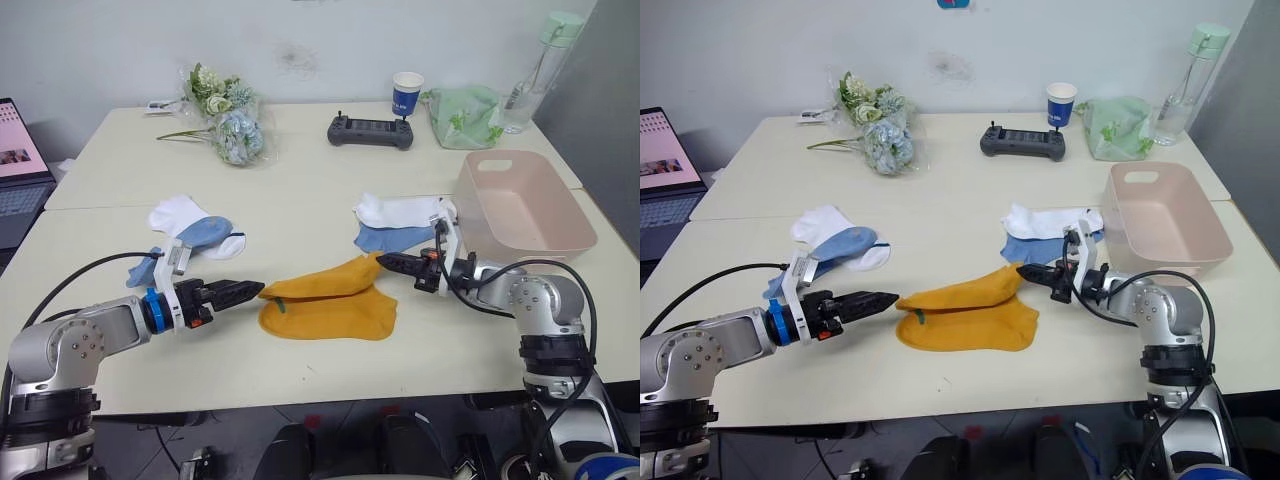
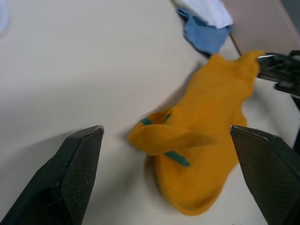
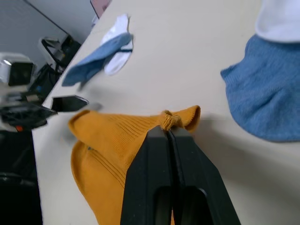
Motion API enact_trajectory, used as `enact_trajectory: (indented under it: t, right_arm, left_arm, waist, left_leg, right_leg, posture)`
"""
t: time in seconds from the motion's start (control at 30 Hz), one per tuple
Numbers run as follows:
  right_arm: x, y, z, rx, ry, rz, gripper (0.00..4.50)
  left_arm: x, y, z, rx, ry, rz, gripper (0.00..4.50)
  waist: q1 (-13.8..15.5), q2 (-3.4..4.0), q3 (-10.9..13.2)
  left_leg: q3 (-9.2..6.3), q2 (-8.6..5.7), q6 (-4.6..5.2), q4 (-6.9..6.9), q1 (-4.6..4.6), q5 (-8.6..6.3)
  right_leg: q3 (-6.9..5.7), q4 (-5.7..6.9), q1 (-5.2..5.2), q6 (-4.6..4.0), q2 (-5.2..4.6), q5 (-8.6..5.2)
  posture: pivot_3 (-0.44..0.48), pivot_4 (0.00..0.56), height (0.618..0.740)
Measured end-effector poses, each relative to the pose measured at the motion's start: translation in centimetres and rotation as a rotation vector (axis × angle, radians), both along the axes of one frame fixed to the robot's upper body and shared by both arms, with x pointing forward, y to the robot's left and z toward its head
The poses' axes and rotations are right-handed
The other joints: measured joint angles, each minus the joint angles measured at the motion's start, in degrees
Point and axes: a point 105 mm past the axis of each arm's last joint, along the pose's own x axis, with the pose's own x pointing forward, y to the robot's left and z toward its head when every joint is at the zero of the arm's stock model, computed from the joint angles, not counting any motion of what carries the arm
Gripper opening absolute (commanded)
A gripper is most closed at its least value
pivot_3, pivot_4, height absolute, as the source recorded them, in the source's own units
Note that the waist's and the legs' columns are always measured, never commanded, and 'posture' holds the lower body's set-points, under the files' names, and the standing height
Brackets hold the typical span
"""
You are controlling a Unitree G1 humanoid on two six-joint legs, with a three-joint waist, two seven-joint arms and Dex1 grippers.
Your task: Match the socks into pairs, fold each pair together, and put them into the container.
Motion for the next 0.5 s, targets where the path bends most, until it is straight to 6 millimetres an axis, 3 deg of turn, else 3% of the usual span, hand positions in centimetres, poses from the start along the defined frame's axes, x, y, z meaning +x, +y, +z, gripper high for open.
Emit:
enact_trajectory:
  t: [0.2, 0.5]
  right_arm:
    - [-1.3, 1.1, 3.8, 0.071, -0.05, 0.082, 0.01]
    - [-3.7, -0.4, 1.0, 0.018, 0.045, 0.085, 0.01]
  left_arm:
    - [0.1, -0.7, -0.5, 0.004, -0.007, 0.011, 4.5]
    - [0.4, -1.8, -1.4, 0.078, -0.017, -0.023, 4.5]
  waist:
    - [0.0, -0.01, 0.0]
    - [0.2, -0.01, 0.0]
  left_leg:
    - [0.02, -0.03, 0.0, 0.0, -0.02, 0.0]
    - [0.15, -0.05, 0.02, -0.01, -0.02, -0.01]
  right_leg:
    - [0.0, -0.03, 0.01, 0.0, -0.07, 0.0]
    - [0.05, -0.03, 0.01, 0.0, -0.12, 0.0]
  posture:
    - [0.0, 0.15, 0.74]
    - [0.0, 0.15, 0.74]
